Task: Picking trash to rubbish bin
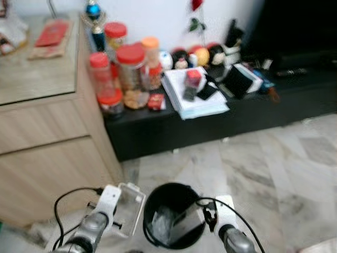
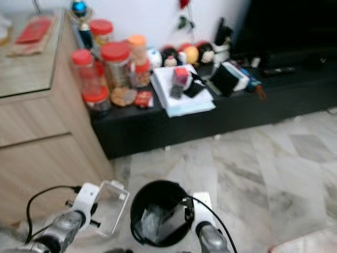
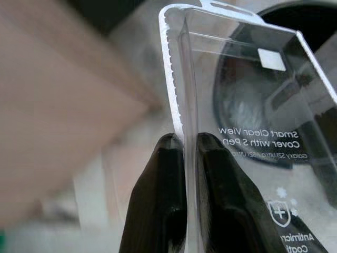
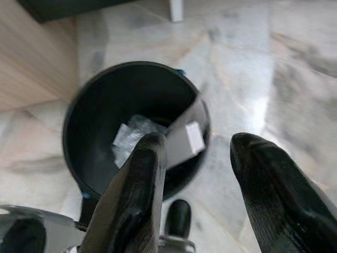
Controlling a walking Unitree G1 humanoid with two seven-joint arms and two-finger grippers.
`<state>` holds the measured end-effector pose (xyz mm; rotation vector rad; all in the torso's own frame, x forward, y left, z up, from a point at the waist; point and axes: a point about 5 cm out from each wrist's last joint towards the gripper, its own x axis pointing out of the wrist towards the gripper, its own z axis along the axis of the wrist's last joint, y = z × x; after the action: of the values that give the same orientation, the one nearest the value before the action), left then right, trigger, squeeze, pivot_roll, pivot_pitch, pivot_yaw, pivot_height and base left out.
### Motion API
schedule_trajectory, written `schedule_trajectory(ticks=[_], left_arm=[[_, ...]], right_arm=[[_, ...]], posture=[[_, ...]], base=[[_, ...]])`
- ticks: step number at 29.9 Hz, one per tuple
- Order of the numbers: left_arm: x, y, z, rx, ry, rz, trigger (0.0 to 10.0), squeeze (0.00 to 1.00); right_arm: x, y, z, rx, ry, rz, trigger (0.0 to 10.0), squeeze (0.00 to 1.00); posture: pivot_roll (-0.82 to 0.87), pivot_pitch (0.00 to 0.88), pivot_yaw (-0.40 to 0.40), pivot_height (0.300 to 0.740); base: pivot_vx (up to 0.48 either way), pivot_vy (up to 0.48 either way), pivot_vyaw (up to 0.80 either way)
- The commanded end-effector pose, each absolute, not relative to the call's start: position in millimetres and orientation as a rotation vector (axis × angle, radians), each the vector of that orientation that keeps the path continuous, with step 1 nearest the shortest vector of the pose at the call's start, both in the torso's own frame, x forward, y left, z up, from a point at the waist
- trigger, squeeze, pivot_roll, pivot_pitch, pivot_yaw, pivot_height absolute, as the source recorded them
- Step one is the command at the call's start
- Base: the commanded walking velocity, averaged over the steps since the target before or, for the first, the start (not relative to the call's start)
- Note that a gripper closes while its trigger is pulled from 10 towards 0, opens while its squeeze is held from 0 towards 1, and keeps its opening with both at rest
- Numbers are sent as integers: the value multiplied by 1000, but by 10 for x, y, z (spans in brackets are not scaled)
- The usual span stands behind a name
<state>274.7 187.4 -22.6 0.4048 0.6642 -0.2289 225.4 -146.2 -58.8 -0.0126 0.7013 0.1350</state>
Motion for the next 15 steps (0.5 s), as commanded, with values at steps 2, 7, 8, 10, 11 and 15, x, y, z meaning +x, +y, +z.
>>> schedule_trajectory(ticks=[2,7,8,10,11,15], left_arm=[[2841,1815,-144,497,614,-291,10000,0],[2964,1732,-41,424,576,-269,10000,0],[2995,1695,-17,401,570,-269,10000,0],[3005,1678,-9,395,568,-273,10000,0],[3022,1644,6,371,562,-281,10000,0],[3047,1607,30,334,556,-288,10000,0]], right_arm=[[2256,-1440,-584,-22,695,154,10000,0],[2284,-1427,-563,-26,683,165,10000,0],[2290,-1422,-559,-29,680,170,10000,0],[2291,-1420,-558,-30,679,172,10000,0],[2292,-1419,-558,-30,679,173,10000,0],[2290,-1415,-559,-35,680,178,10000,0]], posture=[[141,147,-22,740],[139,150,-22,740],[139,150,-22,740],[139,150,-22,740],[139,150,-22,740],[134,153,-24,740]], base=[[0,0,-563],[0,0,-646],[0,0,-650],[0,0,-650],[0,0,-650],[0,0,-706]])
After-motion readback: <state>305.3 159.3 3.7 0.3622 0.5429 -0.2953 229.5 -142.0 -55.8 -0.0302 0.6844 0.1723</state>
